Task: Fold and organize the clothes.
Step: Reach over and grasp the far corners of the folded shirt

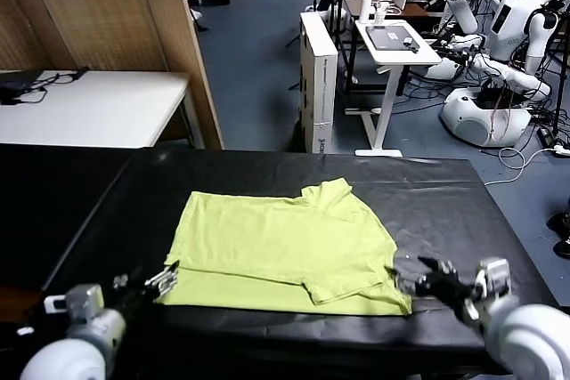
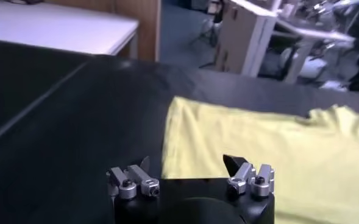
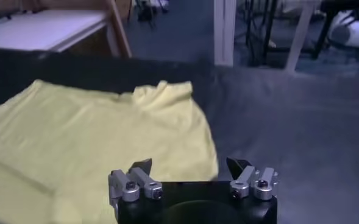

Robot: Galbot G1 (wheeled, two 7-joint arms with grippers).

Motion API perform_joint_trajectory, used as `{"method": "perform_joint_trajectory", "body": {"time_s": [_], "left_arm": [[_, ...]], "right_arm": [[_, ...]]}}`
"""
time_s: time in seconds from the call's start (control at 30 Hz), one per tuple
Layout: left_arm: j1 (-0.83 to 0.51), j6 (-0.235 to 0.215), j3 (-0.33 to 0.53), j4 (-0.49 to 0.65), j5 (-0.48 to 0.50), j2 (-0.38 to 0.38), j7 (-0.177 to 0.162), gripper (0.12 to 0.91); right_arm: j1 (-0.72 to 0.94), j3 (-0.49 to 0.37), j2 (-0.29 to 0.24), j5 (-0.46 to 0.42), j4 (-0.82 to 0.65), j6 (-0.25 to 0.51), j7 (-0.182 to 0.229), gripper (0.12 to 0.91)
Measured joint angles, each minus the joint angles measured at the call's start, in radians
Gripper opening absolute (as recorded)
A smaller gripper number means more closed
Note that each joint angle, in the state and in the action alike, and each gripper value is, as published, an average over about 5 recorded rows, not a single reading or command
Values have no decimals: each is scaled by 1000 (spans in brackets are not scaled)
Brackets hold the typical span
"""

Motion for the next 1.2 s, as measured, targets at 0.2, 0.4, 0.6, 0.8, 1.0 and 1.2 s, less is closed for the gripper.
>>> {"method": "perform_joint_trajectory", "body": {"time_s": [0.2,0.4,0.6,0.8,1.0,1.2], "left_arm": [[-185,2,89,163,-5,16,49,907],[-326,-8,171,311,45,4,113,907],[-430,-29,236,436,67,-15,132,907],[-507,-49,280,538,109,-40,158,907],[-561,-65,304,621,128,-53,174,907],[-578,-72,309,673,136,-60,180,907]], "right_arm": [[173,-128,54,-37,-168,39,-28,907],[298,-225,122,-72,-308,62,-58,907],[397,-302,169,-83,-417,70,-88,907],[470,-361,210,-114,-521,74,-130,907],[510,-401,244,-124,-591,79,-149,907],[521,-421,258,-129,-614,80,-158,851]]}}
